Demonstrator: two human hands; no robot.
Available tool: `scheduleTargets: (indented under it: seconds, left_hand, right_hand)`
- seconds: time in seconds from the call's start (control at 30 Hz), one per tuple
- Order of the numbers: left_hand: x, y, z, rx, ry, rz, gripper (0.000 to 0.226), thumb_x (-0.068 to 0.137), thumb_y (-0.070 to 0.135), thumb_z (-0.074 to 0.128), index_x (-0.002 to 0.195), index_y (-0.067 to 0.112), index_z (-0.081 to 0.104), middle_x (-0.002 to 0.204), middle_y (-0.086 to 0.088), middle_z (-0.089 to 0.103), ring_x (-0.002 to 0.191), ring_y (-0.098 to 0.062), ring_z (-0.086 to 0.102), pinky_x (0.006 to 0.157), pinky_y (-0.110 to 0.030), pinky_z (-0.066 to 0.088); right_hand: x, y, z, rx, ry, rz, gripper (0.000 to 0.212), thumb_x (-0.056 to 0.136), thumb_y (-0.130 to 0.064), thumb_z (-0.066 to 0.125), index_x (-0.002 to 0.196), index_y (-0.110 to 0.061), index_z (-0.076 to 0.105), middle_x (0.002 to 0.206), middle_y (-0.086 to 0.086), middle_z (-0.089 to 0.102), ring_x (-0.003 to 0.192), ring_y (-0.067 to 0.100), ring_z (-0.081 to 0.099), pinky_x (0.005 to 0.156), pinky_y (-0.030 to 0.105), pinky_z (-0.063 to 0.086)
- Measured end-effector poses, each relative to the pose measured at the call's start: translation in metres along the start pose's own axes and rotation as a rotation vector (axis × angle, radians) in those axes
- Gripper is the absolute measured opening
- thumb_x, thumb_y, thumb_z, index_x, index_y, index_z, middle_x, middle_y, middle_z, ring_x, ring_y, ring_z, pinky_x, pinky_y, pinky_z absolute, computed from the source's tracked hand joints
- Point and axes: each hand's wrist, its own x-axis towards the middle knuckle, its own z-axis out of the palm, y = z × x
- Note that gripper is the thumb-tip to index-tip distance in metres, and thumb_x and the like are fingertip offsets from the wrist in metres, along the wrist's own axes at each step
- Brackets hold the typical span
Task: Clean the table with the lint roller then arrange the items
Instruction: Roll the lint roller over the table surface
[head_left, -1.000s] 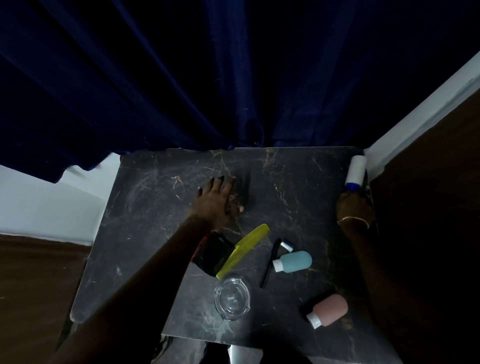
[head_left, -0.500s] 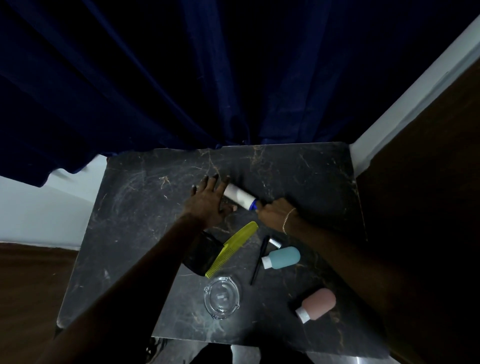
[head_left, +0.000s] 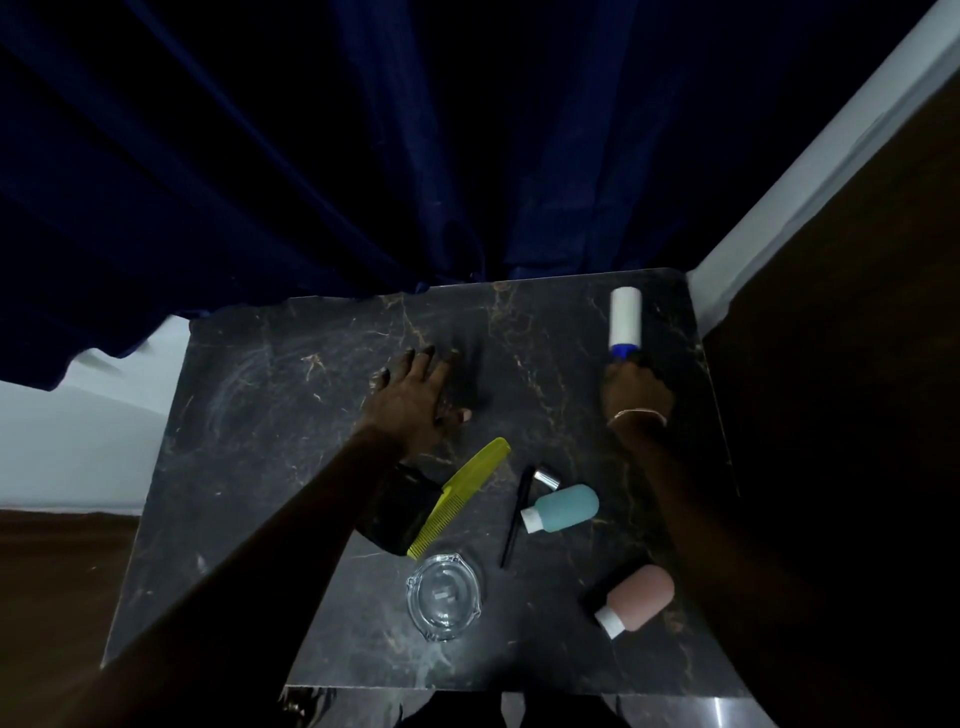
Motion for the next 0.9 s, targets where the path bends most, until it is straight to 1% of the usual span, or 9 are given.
scheduleTargets:
  seconds: [0.17,0.27,0.37,0.5,0.63,0.7,0.77,0.83,0.9]
  left_hand:
    - [0.011,0.007,-0.008,0.002,-0.014,0.026,0.095,0.091,0.077,0.042,0.162,0.032,-0.001,0.172,-0.008,0.003,0.158,-0.035,0.005,0.126,-0.059,0.016]
    - [0.019,0.009,-0.013,-0.023,0.002,0.047,0.094,0.092,0.075,0.044,0.163,0.033,-0.002,0.172,-0.007,0.004,0.158,-0.034,0.007,0.126,-0.058,0.015]
    - [0.027,0.006,-0.016,-0.018,-0.02,0.068,0.095,0.092,0.074,0.045,0.163,0.031,-0.002,0.172,-0.008,0.003,0.158,-0.034,0.005,0.127,-0.058,0.013]
    - [0.041,-0.002,-0.014,-0.009,-0.031,0.095,0.096,0.091,0.074,0.047,0.163,0.031,0.0,0.171,-0.009,0.006,0.158,-0.035,0.006,0.126,-0.059,0.014]
    - [0.05,-0.01,-0.006,0.02,0.03,0.138,0.094,0.091,0.06,0.057,0.161,0.034,0.0,0.168,-0.011,0.018,0.155,-0.038,0.017,0.122,-0.061,0.025]
    - [0.053,-0.013,-0.001,0.021,0.026,0.144,0.094,0.09,0.046,0.064,0.161,0.034,0.003,0.166,-0.011,0.022,0.154,-0.039,0.021,0.12,-0.063,0.028]
    - [0.055,-0.017,0.003,0.032,0.005,0.141,0.095,0.087,0.034,0.067,0.16,0.033,0.005,0.163,-0.012,0.024,0.152,-0.04,0.023,0.118,-0.063,0.031]
    - [0.056,-0.021,0.006,0.039,-0.012,0.146,0.098,0.085,0.03,0.068,0.16,0.033,0.005,0.162,-0.011,0.024,0.151,-0.039,0.025,0.117,-0.061,0.034]
    - [0.058,-0.021,0.009,0.033,-0.015,0.173,0.094,0.086,0.032,0.069,0.159,0.031,0.01,0.161,-0.01,0.024,0.149,-0.038,0.027,0.115,-0.058,0.038]
  right_hand:
    - [0.005,0.04,-0.002,-0.039,0.05,0.091,0.045,0.105,-0.031,0.035,0.116,0.004,0.062,0.106,0.024,0.07,0.097,0.04,0.068,0.078,0.044,0.052]
    - [0.006,0.039,-0.002,-0.084,0.038,0.044,0.044,0.105,-0.031,0.034,0.118,0.003,0.061,0.11,0.023,0.069,0.101,0.04,0.067,0.079,0.044,0.052]
    - [0.0,0.015,-0.002,-0.141,-0.017,-0.076,0.041,0.104,-0.034,0.037,0.117,-0.003,0.061,0.108,0.018,0.071,0.1,0.037,0.069,0.08,0.041,0.052]
    - [-0.016,-0.024,0.008,-0.295,-0.085,-0.38,0.039,0.103,-0.032,0.037,0.128,-0.006,0.05,0.105,0.014,0.074,0.096,0.035,0.072,0.079,0.041,0.054]
    - [-0.046,-0.053,0.016,-0.429,-0.062,-0.605,0.034,0.093,-0.04,0.061,0.107,-0.011,0.067,0.076,0.01,0.076,0.068,0.028,0.075,0.062,0.033,0.059]
    - [-0.055,-0.062,0.027,-0.395,-0.096,-0.744,0.033,0.099,-0.04,0.049,0.115,-0.013,0.062,0.088,0.012,0.076,0.079,0.033,0.074,0.07,0.037,0.057]
    - [-0.059,-0.066,0.032,-0.353,-0.176,-0.778,0.038,0.103,-0.041,0.035,0.125,-0.016,0.053,0.103,0.014,0.074,0.093,0.036,0.071,0.079,0.04,0.053]
    - [-0.059,-0.068,0.029,-0.25,-0.193,-0.75,0.04,0.102,-0.045,0.035,0.125,-0.019,0.054,0.104,0.014,0.073,0.094,0.036,0.07,0.08,0.039,0.051]
    - [-0.062,-0.071,0.018,-0.109,-0.242,-0.675,0.038,0.099,-0.046,0.041,0.118,-0.019,0.06,0.105,0.015,0.072,0.095,0.037,0.067,0.082,0.038,0.049]
